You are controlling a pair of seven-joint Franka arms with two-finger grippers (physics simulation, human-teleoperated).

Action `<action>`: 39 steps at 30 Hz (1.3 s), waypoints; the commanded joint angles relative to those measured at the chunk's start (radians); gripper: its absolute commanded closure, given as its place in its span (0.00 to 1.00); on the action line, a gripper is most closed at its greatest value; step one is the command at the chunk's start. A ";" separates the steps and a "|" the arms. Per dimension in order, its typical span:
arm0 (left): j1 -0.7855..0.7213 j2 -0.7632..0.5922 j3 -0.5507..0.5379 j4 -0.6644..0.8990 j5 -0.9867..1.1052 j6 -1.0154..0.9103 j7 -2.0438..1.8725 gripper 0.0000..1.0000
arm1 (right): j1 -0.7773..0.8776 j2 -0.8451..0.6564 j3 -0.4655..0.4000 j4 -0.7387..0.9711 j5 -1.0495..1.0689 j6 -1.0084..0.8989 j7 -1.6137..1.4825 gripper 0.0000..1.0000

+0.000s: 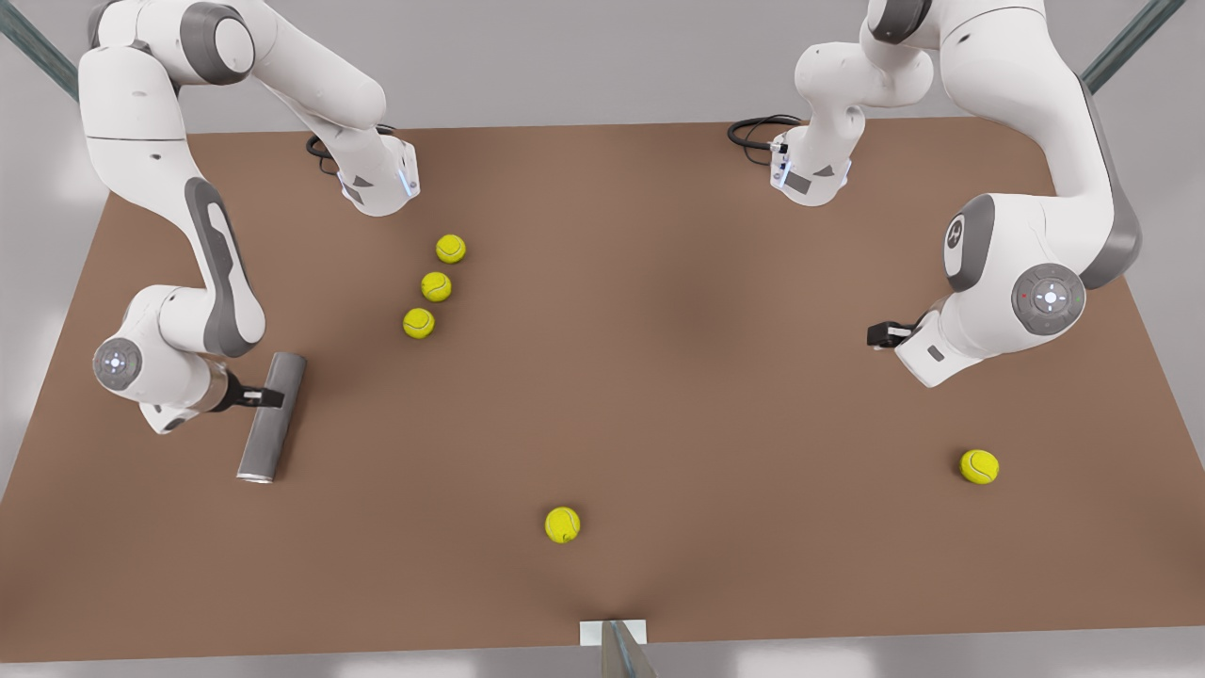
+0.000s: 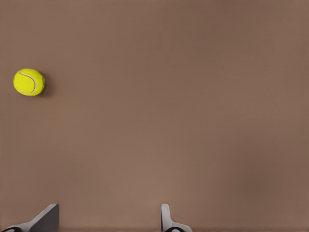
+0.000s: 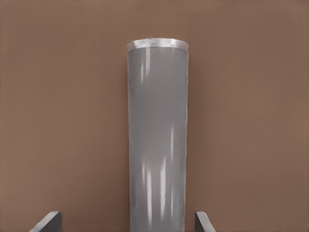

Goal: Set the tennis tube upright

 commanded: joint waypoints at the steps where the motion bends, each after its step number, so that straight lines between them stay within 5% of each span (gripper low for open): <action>1: 0.000 0.000 0.000 0.000 0.000 0.000 0.000 0.00 | 0.000 0.003 -0.001 -0.001 0.000 0.008 0.000 0.00; 39: 0.000 0.022 0.000 0.000 0.000 0.000 0.000 0.00 | -0.021 0.221 -0.028 0.035 -0.014 0.122 -0.008 0.00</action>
